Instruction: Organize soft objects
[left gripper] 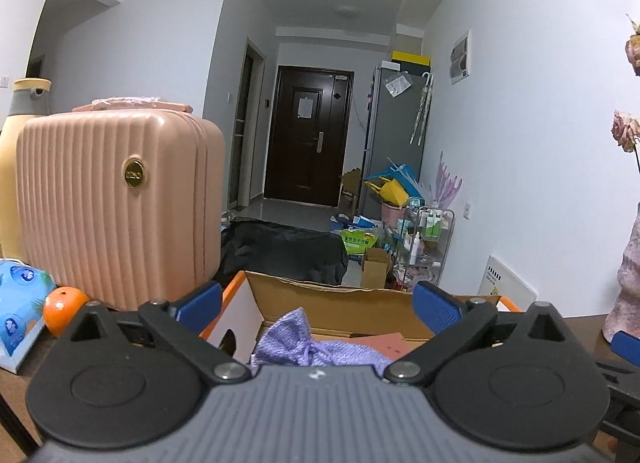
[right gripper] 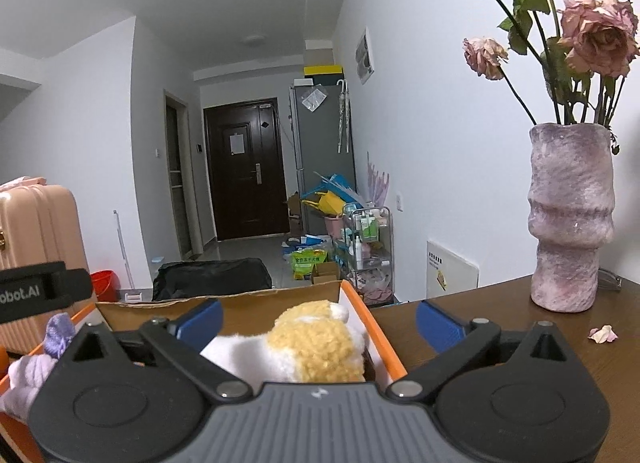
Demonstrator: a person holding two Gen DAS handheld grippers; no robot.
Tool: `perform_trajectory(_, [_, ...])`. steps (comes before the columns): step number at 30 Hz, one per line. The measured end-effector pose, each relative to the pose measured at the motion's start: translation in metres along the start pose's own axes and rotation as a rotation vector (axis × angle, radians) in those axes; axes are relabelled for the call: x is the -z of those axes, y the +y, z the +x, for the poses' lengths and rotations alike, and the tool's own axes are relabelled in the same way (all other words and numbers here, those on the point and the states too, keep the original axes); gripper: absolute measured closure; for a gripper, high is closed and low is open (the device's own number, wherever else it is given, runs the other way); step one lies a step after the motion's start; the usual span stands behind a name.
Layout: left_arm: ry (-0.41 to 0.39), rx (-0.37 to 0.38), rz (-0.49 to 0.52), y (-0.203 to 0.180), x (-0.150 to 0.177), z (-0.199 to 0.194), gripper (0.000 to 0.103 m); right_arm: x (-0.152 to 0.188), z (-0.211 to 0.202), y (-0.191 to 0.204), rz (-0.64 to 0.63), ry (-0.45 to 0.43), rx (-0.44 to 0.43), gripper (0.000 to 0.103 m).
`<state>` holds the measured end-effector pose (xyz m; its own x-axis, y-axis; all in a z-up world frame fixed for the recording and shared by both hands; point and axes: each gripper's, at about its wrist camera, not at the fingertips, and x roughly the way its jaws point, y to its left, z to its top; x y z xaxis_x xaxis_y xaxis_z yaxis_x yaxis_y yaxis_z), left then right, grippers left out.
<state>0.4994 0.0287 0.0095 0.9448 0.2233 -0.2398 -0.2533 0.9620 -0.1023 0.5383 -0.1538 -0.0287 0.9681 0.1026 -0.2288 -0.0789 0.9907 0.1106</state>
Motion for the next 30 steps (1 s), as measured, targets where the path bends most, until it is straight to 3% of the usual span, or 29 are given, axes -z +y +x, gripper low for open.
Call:
perform_trajectory(13, [-0.001, 0.047, 0.020, 0.023, 0.009, -0.056, 0.000, 0.006, -0.063, -0.008, -0.041, -0.037, -0.029, 0.000])
perform_trajectory(30, [-0.043, 0.105, 0.130, 0.050, 0.033, -0.178, 0.000, 0.024, -0.182, -0.025, -0.071, -0.023, -0.048, 0.000])
